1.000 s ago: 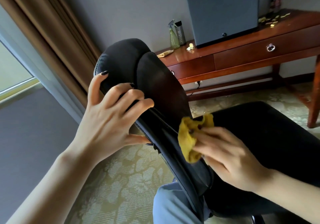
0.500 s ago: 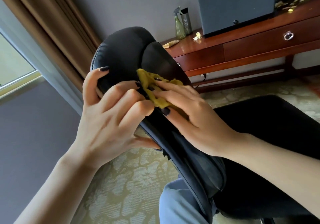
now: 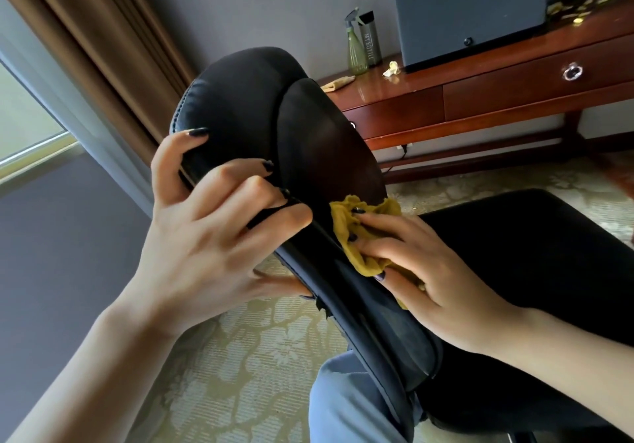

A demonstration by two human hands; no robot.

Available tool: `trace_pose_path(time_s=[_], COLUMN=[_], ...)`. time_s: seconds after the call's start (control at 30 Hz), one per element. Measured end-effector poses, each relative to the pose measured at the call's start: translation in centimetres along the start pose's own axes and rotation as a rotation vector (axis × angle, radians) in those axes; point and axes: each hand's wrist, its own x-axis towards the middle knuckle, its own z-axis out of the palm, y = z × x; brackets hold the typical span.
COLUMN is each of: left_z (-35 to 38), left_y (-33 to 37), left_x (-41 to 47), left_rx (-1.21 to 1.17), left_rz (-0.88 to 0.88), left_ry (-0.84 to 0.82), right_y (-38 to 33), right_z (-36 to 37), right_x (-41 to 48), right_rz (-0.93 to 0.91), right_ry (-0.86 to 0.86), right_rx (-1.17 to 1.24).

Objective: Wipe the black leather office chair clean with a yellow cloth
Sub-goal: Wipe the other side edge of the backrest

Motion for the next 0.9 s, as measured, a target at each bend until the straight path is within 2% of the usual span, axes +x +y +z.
trace_pose_path(time_s=[0.2,0.37,0.57,0.77,0.9], left_z=[-1.3,-1.2,-1.0,-1.0,-1.0], left_y=[0.4,0.5,0.6,0.5,0.6], left_x=[0.5,0.6,0.5,0.6,0.5], left_rx=[-0.033,-0.044,-0.015,-0.006,-0.016], left_rz=[-0.020,0.007,0.006,-0.005,-0.021], left_ry=[-0.017,0.066,0.097,0.111,0.134], right_y=[0.6,1.8,2.1,-0.5,-4.0], right_z=[-0.1,-0.4,-1.9,-2.7,-2.0], right_x=[-1.9,-4.6,-5.8,-1.2,3.8], right_rz=[0.037,0.118,0.210,0.188,-0.013], right_ry=[0.006,-0.035,-0.074,0.165,0.245], right_rx=[-0.010,-0.025,0.109,0.174,0.122])
